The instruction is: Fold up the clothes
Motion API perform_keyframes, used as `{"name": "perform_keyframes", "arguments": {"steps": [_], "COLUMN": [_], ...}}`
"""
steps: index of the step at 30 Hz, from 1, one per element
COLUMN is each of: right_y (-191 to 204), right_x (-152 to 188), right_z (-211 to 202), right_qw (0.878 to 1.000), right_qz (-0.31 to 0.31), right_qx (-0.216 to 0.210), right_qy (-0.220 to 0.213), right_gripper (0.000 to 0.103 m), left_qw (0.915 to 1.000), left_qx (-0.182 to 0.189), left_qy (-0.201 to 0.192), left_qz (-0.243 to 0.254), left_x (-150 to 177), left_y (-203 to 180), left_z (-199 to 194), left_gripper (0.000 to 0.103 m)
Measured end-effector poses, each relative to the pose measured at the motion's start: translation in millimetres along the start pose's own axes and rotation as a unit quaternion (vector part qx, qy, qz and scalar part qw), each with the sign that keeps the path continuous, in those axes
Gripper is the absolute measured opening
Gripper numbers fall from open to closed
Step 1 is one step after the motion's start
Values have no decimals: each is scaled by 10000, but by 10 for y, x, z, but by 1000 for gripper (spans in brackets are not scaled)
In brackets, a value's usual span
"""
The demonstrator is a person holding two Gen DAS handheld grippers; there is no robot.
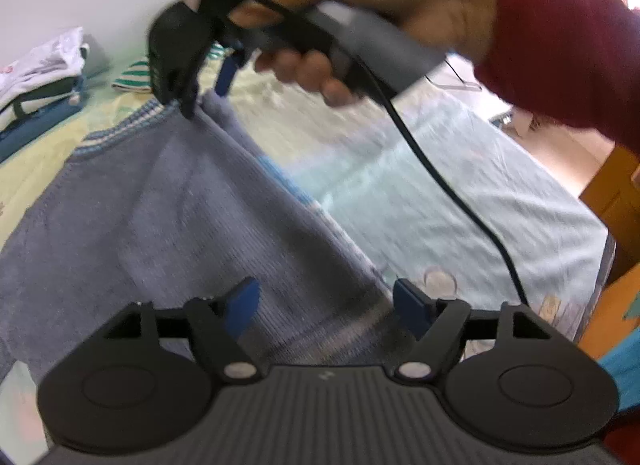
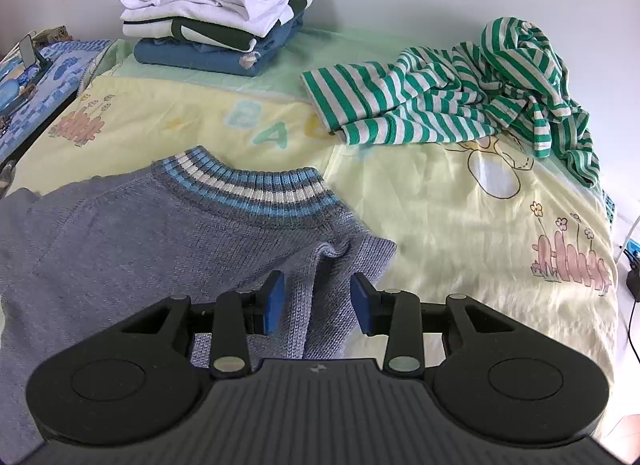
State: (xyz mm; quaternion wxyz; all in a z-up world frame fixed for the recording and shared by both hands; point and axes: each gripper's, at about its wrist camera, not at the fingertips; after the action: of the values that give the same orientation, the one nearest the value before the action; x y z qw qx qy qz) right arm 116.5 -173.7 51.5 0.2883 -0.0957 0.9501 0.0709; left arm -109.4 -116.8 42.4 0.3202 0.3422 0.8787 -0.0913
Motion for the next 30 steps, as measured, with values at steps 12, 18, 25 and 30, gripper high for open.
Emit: {"name": "perform_keyframes", "arguments": {"steps": [12, 18, 25, 30], "right_y": [-12, -141, -248, -398], "right_x": [-8, -63, -97, -106], "right_z": [61, 100, 111, 161], "right_qw": [10000, 9986, 9983, 9946], "right_qz": [-5, 250, 278, 620], "right_qx": [-68, -456, -491, -796], "right_qy": [24, 113, 119, 240], "right_gripper": [31, 16, 12, 21], "left_qw": [9997, 9991, 9977, 9980], "left_qx": [118, 420, 546, 469], "left_qy": [32, -36, 301, 282], "left_qz": [-218, 98, 273, 308], "left_x": [-81, -154, -168, -131], "left_y": [45, -128, -220, -225], "left_z": [34, 52, 268, 294], "left_gripper": [79, 80, 73, 62]}}
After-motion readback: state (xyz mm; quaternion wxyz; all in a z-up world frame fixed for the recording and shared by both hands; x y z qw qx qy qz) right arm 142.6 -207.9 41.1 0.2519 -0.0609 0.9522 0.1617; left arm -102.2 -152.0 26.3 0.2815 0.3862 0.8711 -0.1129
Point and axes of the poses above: each gripper's, at about its wrist camera, not at the fingertips, and z roughly the way its jaws point, y to its left, x to its underside, and after that the axes turned 11 degrees about z, right-handed
